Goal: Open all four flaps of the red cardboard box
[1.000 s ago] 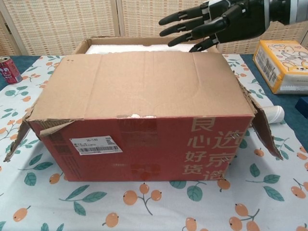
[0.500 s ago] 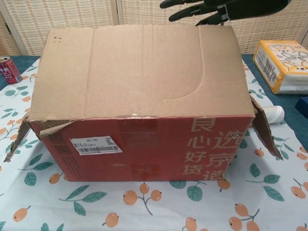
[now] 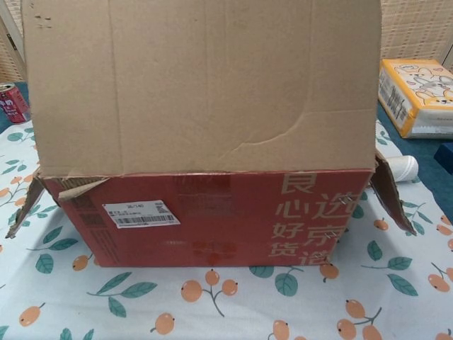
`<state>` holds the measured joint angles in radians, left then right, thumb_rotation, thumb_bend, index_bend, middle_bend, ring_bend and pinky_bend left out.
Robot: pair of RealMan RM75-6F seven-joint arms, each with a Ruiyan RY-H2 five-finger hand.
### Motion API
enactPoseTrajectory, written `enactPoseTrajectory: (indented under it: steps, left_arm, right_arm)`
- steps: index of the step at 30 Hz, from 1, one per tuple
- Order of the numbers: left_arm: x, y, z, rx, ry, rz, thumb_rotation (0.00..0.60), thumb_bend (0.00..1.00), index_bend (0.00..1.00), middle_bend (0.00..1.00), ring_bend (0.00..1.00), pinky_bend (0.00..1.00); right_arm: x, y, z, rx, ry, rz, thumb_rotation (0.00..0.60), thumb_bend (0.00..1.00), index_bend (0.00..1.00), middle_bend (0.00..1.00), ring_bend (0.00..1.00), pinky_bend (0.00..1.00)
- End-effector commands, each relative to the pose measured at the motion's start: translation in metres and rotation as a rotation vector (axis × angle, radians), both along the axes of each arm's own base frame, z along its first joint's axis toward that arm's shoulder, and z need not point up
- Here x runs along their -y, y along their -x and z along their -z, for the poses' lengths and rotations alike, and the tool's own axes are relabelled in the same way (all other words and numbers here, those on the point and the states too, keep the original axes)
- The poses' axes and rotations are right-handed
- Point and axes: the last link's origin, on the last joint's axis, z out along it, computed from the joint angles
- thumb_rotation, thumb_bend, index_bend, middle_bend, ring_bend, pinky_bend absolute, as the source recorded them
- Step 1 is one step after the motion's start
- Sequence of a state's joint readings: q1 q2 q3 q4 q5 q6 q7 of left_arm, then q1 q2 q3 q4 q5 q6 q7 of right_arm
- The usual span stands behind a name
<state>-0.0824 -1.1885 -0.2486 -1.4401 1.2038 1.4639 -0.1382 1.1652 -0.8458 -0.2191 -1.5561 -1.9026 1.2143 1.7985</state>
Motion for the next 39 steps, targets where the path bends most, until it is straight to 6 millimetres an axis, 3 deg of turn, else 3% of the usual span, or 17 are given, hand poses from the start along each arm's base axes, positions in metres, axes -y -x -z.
enactPoseTrajectory:
  steps: [1, 17, 30, 36, 39]
  left_arm:
    - [-0.001, 0.0, 0.0, -0.002, 0.001, -0.001, 0.6, 0.32, 0.0, 0.0, 0.0, 0.0]
    - [-0.003, 0.003, 0.0, 0.0, -0.005, -0.007, 0.6, 0.32, 0.0, 0.0, 0.0, 0.0]
    - [-0.007, -0.001, 0.005, -0.02, 0.017, 0.002, 0.6, 0.32, 0.0, 0.0, 0.0, 0.0]
    - [-0.011, -0.001, 0.007, -0.023, 0.028, 0.007, 0.6, 0.32, 0.0, 0.0, 0.0, 0.0]
    - [-0.011, -0.002, 0.007, -0.025, 0.032, 0.009, 0.6, 0.32, 0.0, 0.0, 0.0, 0.0]
  right_arm:
    - [-0.009, 0.0, -0.006, 0.007, 0.006, -0.015, 0.6, 0.38, 0.0, 0.0, 0.0, 0.35]
    - [-0.041, 0.003, -0.008, -0.013, -0.019, -0.097, 0.6, 0.38, 0.0, 0.0, 0.0, 0.37]
    - [-0.088, 0.021, -0.01, -0.047, -0.017, -0.116, 0.6, 0.38, 0.0, 0.0, 0.0, 0.4]
    - [-0.094, 0.029, -0.013, -0.044, -0.001, -0.083, 0.6, 0.38, 0.0, 0.0, 0.0, 0.43]
    - [-0.092, 0.033, -0.014, -0.06, 0.048, -0.076, 0.6, 0.38, 0.0, 0.0, 0.0, 0.37]
